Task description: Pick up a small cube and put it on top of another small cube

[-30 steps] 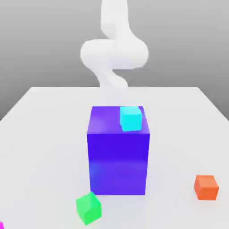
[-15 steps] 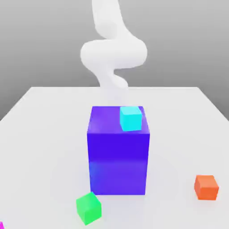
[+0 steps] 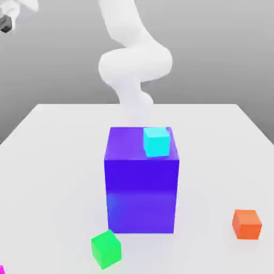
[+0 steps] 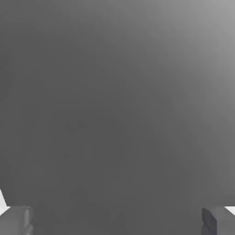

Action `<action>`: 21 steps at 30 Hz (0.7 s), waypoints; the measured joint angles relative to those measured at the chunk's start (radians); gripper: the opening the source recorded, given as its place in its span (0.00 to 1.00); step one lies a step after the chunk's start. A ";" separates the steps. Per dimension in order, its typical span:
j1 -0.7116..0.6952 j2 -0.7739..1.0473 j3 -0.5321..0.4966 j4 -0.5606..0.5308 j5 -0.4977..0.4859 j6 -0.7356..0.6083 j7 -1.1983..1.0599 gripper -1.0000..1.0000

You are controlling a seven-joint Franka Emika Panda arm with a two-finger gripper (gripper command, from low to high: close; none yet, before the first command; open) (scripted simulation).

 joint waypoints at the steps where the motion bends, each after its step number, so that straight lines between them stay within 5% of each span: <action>1: 0.035 0.010 -0.042 0.004 -0.003 0.004 -0.049 0.50; 9: 0.371 0.043 -0.420 0.039 -0.090 0.030 -0.396 0.50; 21: 0.802 -0.099 -0.885 0.107 -0.452 0.016 -0.763 0.50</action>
